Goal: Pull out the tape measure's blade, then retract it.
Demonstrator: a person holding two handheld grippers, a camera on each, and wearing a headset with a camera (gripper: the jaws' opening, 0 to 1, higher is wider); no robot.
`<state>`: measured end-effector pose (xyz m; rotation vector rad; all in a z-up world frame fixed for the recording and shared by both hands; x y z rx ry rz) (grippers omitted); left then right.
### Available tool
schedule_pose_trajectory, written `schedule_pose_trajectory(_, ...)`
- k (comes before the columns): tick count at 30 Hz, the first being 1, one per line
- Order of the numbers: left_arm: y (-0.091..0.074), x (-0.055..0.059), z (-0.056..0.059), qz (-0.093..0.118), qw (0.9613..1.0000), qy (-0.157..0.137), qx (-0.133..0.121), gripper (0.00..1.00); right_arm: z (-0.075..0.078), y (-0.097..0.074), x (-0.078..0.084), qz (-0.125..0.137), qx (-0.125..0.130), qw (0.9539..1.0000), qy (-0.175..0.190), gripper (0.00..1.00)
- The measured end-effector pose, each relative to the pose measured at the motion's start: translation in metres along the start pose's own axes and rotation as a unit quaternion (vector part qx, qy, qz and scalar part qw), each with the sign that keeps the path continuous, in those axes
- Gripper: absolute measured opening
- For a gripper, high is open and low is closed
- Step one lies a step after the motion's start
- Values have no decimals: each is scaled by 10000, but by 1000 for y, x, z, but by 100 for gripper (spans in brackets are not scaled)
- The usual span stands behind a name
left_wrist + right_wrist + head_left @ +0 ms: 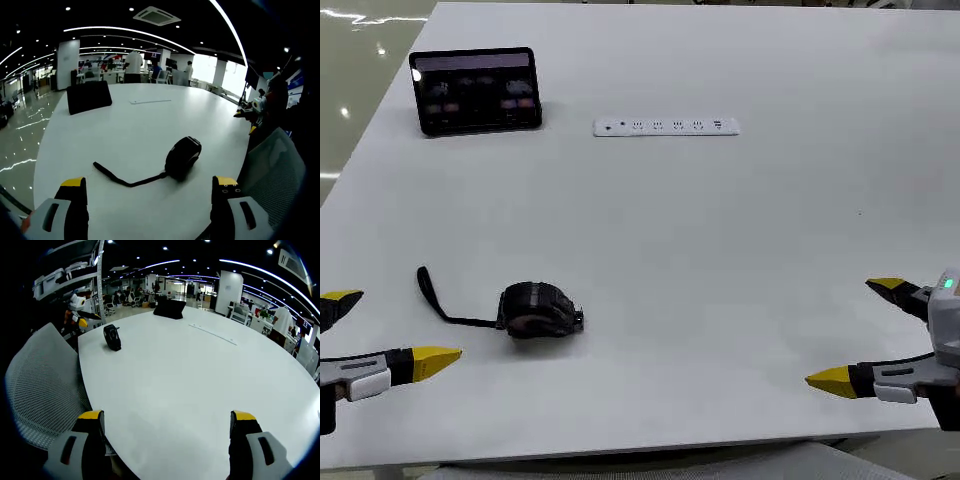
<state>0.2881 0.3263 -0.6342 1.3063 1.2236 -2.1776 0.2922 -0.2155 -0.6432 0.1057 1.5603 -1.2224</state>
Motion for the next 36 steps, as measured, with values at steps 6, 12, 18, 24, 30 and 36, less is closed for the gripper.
schedule_pose_trajectory(6,0,-2,-1,22,10000,-47,5,100,-2,0,3,-112,-41,9999,-71,100)
schedule_pose_trajectory(12,1,-8,-1,37,10000,37,19,100,-2,0,3,-109,-57,9999,-42,100)
schedule_pose_trajectory(18,5,-7,1,-19,9999,99,61,100,-4,2,9,-134,-87,9999,-10,100)
schedule_pose_trajectory(24,2,2,1,-189,9998,25,78,95,-9,4,16,-153,-125,9998,-7,100)
schedule_pose_trajectory(30,0,1,-1,-130,9999,-4,83,99,-8,3,18,-195,-143,9997,-16,100)
schedule_pose_trajectory(36,0,-1,-2,-106,9999,26,82,100,-4,1,15,-164,-101,9998,26,100)
Point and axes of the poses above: the centre of the closed fingertips' face, and the gripper's own axes: y roughly forward along the fingers, z roughly to its right, x roughly out of its underside, the point moved 6 cm from there along -y, roughly backward along the fingers, and after that the axes turned 8 degrees about x, right-handed, at the moved point
